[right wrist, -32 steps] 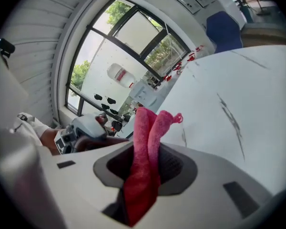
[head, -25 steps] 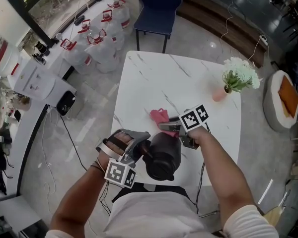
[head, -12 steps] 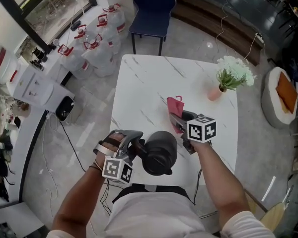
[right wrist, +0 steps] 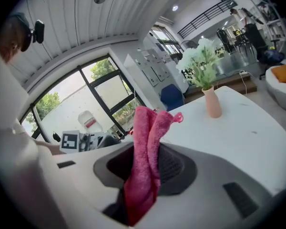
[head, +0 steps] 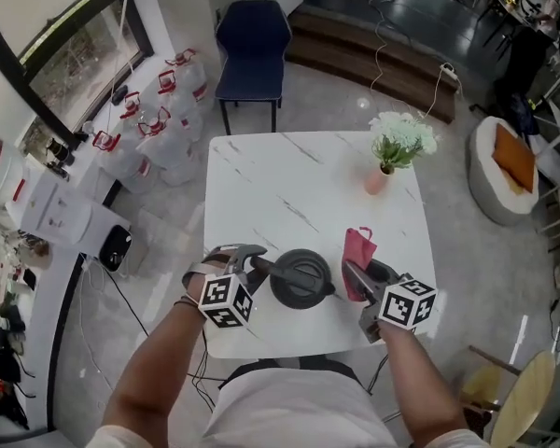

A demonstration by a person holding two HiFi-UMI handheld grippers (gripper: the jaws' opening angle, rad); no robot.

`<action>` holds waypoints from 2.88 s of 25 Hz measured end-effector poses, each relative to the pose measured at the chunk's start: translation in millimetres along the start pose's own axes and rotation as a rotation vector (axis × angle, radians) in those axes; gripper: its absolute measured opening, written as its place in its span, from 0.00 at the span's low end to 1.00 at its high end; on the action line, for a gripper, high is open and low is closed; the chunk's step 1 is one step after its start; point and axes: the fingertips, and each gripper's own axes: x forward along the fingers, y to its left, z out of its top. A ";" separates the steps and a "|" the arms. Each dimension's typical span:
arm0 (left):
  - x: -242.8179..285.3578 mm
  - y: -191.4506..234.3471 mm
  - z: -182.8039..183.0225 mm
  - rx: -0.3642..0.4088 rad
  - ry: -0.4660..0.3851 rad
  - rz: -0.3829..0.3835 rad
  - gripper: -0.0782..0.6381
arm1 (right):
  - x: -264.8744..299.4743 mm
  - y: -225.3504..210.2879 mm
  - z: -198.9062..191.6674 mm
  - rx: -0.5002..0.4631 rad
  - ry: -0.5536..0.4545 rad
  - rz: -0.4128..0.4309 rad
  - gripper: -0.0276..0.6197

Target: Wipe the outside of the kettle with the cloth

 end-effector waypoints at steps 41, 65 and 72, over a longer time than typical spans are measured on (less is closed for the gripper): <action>-137.3 -83.9 16.0 -1.035 -0.349 0.247 0.11 | -123.2 118.9 -57.6 -0.372 -0.056 -0.035 0.22; -162.1 -147.1 100.8 -0.907 -0.342 0.264 0.11 | -143.3 125.8 -86.2 -0.364 -0.046 0.043 0.22; -170.2 -145.5 97.8 -0.903 -0.338 0.294 0.11 | -147.1 128.1 -86.0 -0.374 -0.049 0.049 0.22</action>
